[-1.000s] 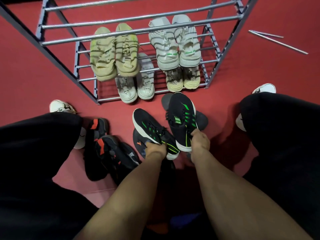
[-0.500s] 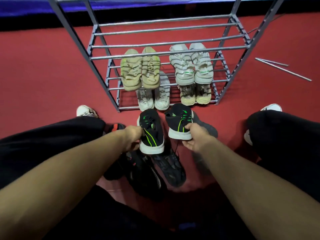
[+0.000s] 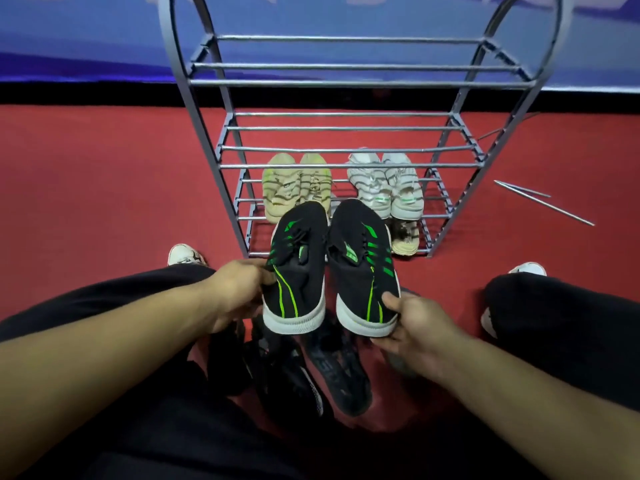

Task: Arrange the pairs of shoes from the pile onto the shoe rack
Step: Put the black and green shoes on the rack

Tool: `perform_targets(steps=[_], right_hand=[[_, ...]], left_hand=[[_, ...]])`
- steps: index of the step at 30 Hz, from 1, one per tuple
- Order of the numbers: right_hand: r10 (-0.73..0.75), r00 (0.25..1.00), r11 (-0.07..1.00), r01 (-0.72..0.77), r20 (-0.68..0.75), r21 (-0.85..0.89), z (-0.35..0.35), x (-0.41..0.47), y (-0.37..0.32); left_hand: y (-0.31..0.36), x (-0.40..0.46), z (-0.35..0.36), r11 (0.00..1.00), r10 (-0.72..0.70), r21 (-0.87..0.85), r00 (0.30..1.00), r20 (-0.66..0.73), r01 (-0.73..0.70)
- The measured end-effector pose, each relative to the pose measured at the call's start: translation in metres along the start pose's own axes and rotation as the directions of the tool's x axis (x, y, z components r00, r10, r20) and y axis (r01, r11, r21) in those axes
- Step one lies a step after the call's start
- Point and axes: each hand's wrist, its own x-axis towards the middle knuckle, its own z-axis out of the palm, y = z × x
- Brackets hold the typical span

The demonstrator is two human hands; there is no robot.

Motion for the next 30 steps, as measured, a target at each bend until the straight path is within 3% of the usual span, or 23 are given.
perform_targets(steps=[8, 14, 18, 22, 27, 30], right_hand=[[-0.176, 0.981, 0.983, 0.172, 0.081, 0.059, 0.025, 0.004, -0.094], [-0.287, 0.957, 0.957, 0.285, 0.042, 0.05, 0.086, 0.066, -0.172], [-0.309, 0.951, 0.951, 0.309, 0.014, 0.004, 0.117, 0.112, -0.206], [-0.279, 0.96, 0.96, 0.278, -0.026, -0.045, 0.135, 0.142, -0.224], [-0.269, 0.963, 0.93, 0.256, -0.015, -0.264, 0.144, 0.162, -0.23], [-0.263, 0.964, 0.837, 0.215, -0.027, -0.504, 0.145, 0.163, -0.223]], left_hand=[[0.085, 0.011, -0.008, 0.981, 0.186, -0.042, 0.977, -0.106, -0.192], [0.161, 0.07, -0.019, 0.958, 0.257, -0.045, 0.914, -0.315, -0.285], [0.186, 0.116, -0.029, 0.958, 0.254, -0.031, 0.897, -0.362, -0.284], [0.192, 0.154, -0.043, 0.967, 0.254, 0.098, 0.888, -0.382, -0.235], [0.187, 0.182, -0.05, 0.942, 0.305, 0.251, 0.878, -0.369, -0.222], [0.184, 0.187, -0.051, 0.896, 0.348, 0.404, 0.854, -0.387, -0.182]])
